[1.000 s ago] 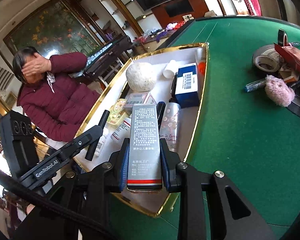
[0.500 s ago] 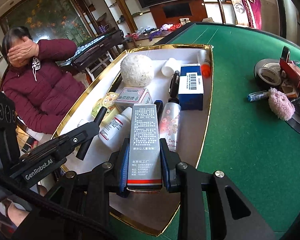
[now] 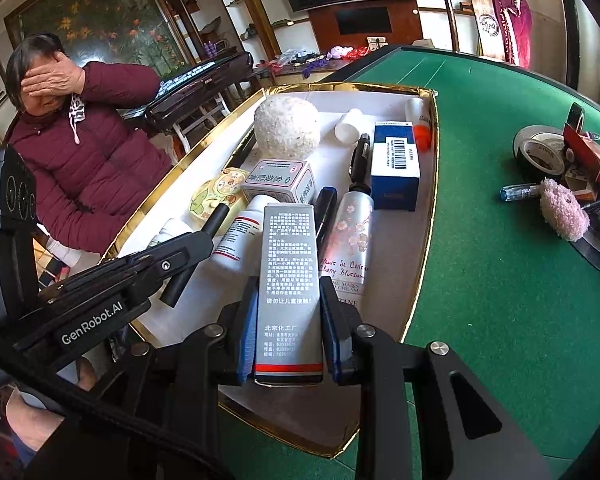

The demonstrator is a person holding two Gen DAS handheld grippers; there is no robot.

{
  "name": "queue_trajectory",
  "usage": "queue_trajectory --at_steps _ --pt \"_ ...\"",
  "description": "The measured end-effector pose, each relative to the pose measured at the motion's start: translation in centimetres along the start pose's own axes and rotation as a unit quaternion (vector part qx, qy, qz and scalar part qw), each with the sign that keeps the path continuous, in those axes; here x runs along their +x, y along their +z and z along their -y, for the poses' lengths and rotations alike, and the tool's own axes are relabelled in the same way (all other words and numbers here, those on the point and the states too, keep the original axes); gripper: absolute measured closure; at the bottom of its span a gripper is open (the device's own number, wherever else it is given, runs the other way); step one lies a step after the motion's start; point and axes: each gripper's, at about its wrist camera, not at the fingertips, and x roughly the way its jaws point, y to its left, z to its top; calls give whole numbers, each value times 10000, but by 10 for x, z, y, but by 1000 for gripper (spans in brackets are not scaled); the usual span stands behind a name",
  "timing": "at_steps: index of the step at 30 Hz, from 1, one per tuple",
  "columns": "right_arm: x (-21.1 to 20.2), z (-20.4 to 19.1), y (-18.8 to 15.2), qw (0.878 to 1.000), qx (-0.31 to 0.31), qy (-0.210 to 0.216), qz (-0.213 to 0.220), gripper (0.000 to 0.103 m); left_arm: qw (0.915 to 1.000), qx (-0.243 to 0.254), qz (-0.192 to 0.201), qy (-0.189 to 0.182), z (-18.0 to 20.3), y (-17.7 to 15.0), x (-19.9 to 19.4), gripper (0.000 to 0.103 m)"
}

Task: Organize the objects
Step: 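Release the marker into the tray with the left gripper while the right releases the carton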

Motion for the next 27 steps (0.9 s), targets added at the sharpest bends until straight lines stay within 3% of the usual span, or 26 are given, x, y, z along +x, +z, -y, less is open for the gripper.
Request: queue_trajectory --at_steps 11,17,23,25,27 --pt "-6 -1 0 10000 -16 11 65 73 9999 -15 -74 -72 0 2 -2 95" --pt "-20 1 3 9994 16 120 315 73 9999 -42 -125 -76 1 2 -5 94" --pt "-45 21 7 9978 211 160 607 65 9999 10 -93 -53 8 3 -16 94" --pt "-59 34 7 9968 274 91 743 60 9999 88 -88 -73 16 6 -20 91" --pt "-78 52 6 9951 335 -39 933 54 9995 250 -64 -160 31 10 -25 81"
